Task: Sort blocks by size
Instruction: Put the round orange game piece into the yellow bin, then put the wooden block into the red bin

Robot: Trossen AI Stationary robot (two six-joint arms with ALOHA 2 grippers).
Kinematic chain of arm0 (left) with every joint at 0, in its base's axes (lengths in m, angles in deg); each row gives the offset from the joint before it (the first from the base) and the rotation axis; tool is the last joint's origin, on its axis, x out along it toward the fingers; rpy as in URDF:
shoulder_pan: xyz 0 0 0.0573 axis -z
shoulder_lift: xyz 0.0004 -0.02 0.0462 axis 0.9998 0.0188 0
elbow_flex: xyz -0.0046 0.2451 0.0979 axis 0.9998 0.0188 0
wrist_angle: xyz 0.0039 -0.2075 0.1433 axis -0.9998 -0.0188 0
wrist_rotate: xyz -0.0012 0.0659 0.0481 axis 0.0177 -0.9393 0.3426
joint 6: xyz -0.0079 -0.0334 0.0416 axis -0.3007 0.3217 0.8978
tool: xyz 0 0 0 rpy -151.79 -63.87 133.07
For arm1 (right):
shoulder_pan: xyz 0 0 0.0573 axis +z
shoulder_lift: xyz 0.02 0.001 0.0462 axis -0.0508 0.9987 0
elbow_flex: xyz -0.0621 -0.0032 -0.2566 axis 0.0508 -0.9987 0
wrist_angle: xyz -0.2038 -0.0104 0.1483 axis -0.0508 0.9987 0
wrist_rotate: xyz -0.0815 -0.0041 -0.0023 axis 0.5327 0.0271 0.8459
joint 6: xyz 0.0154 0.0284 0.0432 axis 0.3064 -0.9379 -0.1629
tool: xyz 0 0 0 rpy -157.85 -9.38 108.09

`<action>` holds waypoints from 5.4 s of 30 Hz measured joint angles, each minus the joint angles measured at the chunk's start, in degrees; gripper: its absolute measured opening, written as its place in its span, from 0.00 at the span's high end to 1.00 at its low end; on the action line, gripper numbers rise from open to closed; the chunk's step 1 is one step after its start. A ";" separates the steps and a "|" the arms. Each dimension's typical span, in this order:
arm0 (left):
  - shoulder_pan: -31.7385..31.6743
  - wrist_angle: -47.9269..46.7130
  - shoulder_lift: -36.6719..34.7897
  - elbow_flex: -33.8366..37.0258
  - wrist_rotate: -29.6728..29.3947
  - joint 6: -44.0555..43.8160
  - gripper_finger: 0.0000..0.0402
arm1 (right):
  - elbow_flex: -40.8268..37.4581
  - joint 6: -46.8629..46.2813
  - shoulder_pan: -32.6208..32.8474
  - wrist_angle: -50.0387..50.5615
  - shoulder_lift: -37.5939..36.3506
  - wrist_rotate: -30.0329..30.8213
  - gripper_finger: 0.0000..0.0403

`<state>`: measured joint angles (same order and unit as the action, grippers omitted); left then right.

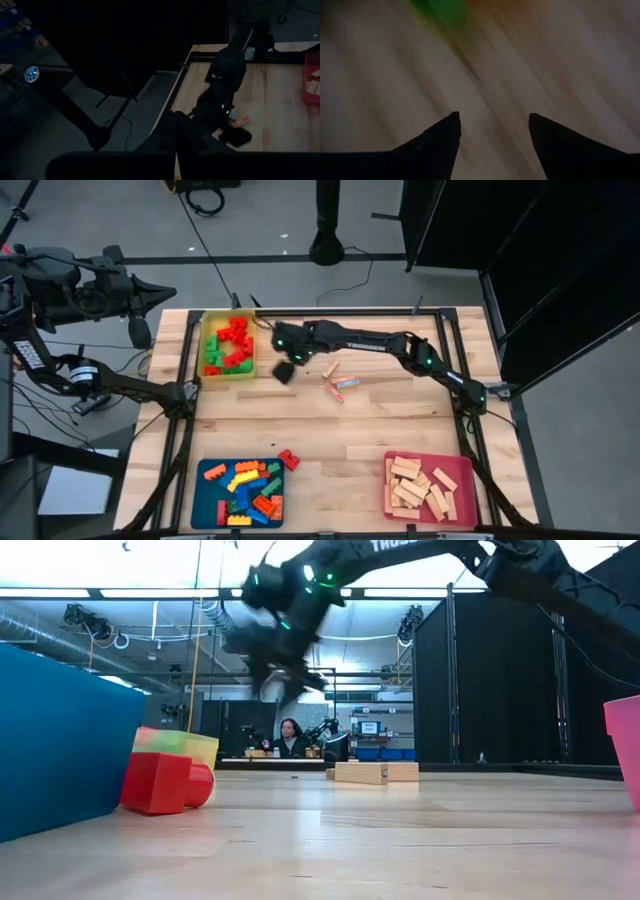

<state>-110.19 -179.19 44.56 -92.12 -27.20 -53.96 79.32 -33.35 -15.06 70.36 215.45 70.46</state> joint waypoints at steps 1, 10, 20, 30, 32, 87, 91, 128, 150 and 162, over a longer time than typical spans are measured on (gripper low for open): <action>-0.01 0.00 0.00 0.00 0.00 0.00 0.99 | -0.09 0.09 0.20 6.58 -0.09 0.64 0.40; 0.01 0.00 0.00 0.00 0.00 0.02 0.99 | -4.67 0.13 6.75 32.25 0.55 5.14 0.36; 0.00 0.00 0.00 0.00 0.00 -0.01 0.99 | -11.98 -1.30 8.14 25.96 0.41 4.95 0.36; -0.01 0.00 0.00 0.00 0.00 -0.73 0.99 | -17.81 -1.44 7.39 21.73 0.06 -0.80 0.65; -0.01 0.00 0.00 0.00 0.00 -0.96 0.99 | -17.18 -1.81 7.52 22.73 0.22 0.50 0.79; 0.01 0.02 0.02 0.00 0.00 -3.22 0.99 | -46.07 -19.58 23.85 17.70 -39.02 6.02 0.29; -0.01 0.00 0.02 0.00 0.00 -3.22 0.99 | -47.47 -0.78 12.54 15.50 -39.00 7.14 0.31; 0.01 0.00 0.00 0.00 -0.13 -2.73 0.99 | -58.18 16.64 5.90 -4.55 -27.08 -1.29 0.41; 0.00 0.00 0.00 0.00 -0.55 -2.70 0.99 | -58.51 -2.56 5.67 -12.37 -26.67 4.83 0.61; 0.01 0.00 -0.01 0.02 -0.52 -1.42 0.99 | -61.50 -4.50 6.11 -12.03 -27.00 3.14 0.82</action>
<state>-110.18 -179.19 44.56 -92.09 -27.72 -55.38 17.82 -37.84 -8.95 58.33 188.45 73.60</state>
